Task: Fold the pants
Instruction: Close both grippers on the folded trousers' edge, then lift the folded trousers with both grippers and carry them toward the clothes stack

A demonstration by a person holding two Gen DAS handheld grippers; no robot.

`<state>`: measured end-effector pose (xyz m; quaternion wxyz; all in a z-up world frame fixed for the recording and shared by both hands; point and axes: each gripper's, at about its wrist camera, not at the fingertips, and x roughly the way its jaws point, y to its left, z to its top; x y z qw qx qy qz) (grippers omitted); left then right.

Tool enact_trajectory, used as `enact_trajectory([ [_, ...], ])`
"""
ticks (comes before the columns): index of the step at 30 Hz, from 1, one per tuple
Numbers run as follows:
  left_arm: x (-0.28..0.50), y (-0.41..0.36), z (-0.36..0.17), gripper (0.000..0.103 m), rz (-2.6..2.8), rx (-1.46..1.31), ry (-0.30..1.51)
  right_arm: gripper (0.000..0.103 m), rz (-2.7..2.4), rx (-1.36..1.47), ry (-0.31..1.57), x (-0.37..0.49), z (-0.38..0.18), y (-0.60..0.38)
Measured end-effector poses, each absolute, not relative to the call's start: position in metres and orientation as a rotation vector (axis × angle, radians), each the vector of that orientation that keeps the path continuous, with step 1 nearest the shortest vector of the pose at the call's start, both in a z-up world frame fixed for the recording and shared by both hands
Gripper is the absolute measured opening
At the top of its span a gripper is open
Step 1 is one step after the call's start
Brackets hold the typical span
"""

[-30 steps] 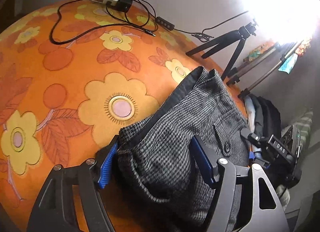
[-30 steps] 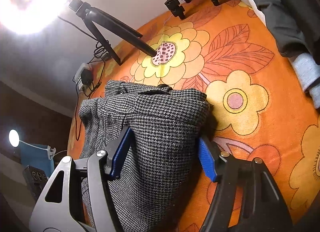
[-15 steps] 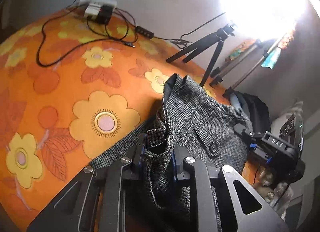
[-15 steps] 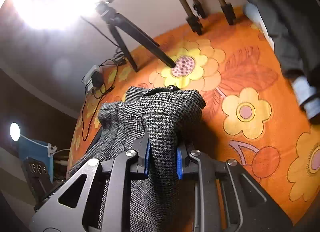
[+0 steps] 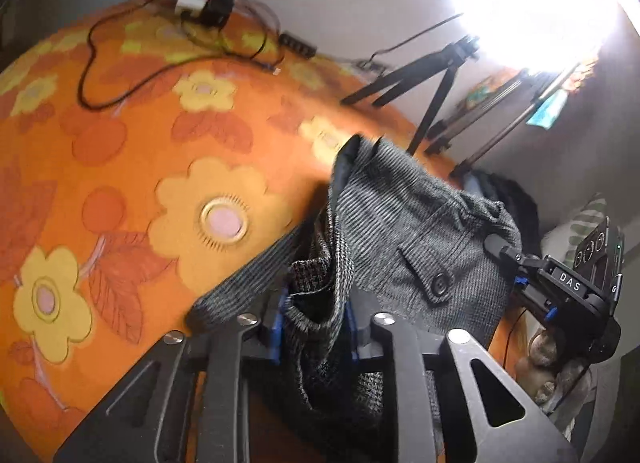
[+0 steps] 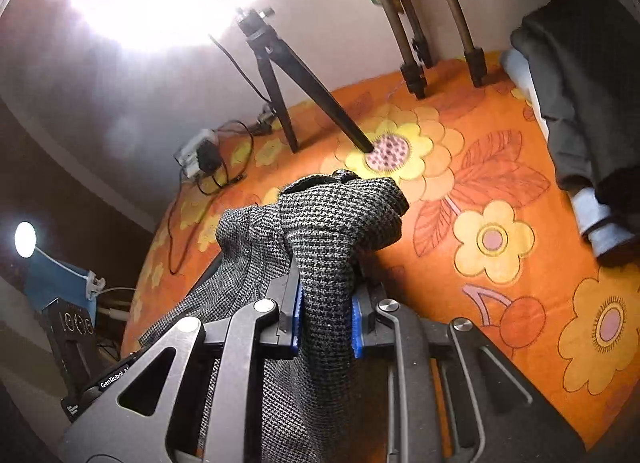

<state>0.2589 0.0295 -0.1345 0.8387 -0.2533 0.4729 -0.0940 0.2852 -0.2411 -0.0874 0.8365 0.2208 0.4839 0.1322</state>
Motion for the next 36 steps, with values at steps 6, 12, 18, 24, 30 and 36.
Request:
enact_trajectory([
  [6,0.242,0.052,-0.137,0.049,-0.133,-0.622,1.078,0.019,0.276,0.472,1.034,0.287,-0.092,-0.245],
  [12,0.238,0.060,-0.155,0.054,-0.118,-0.710,1.124,0.019,0.267,0.477,1.038,0.288,-0.093,-0.243],
  [18,0.242,0.054,-0.155,0.059,-0.109,-0.698,1.078,0.019,0.264,0.490,1.044,0.289,-0.095,-0.245],
  [24,0.245,0.043,-0.153,0.061,-0.095,-0.656,1.033,0.019,0.256,0.521,1.061,0.293,-0.103,-0.249],
  [30,0.249,0.034,-0.153,0.041,-0.097,-0.600,1.011,0.020,0.261,0.540,1.073,0.295,-0.109,-0.253],
  [36,0.254,0.029,-0.152,0.031,-0.124,-0.592,1.009,0.035,0.248,0.540,1.091,0.298,-0.117,-0.260],
])
